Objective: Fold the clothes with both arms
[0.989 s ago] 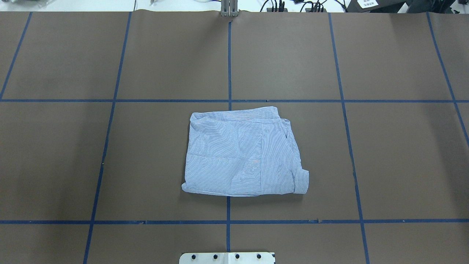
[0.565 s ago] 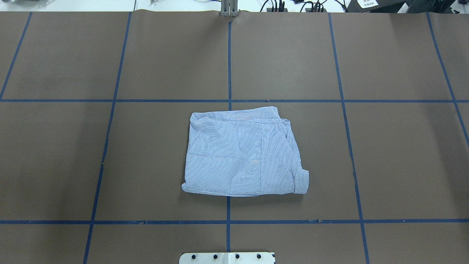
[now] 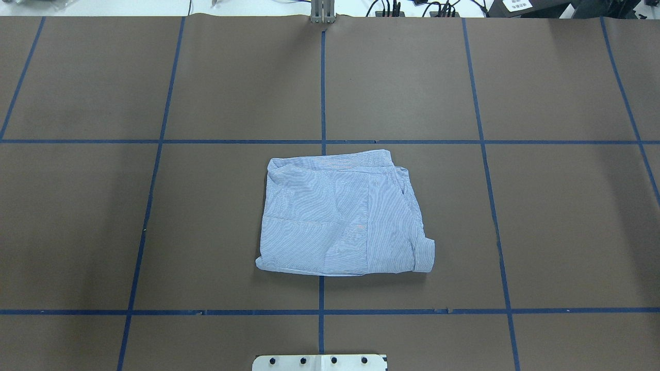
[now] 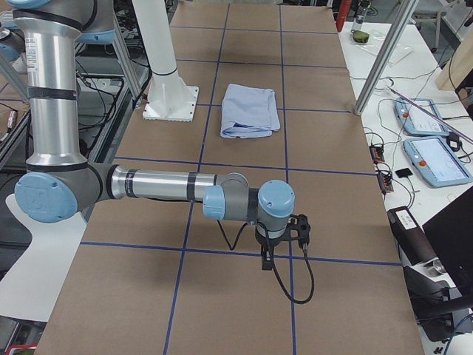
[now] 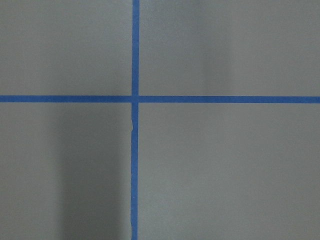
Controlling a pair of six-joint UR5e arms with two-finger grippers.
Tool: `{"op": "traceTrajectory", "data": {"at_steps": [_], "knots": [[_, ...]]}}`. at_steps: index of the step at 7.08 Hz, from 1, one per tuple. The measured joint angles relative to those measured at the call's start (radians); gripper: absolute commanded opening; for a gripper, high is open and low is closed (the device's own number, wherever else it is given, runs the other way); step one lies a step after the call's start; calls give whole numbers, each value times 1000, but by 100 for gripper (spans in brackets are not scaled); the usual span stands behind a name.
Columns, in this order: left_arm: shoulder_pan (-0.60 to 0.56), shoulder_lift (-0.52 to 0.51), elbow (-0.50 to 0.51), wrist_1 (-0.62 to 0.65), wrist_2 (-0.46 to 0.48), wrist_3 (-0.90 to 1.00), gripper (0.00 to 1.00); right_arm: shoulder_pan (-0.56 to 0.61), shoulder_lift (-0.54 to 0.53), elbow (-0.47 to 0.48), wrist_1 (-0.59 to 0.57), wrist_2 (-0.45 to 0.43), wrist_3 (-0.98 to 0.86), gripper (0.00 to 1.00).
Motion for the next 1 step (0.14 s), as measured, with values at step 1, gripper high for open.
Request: {"op": "traceTrajectory", "data": {"at_steps": [1], "knots": [[0,0,0,0,0,0,100,0,0,0,0,0,0,100]]}}
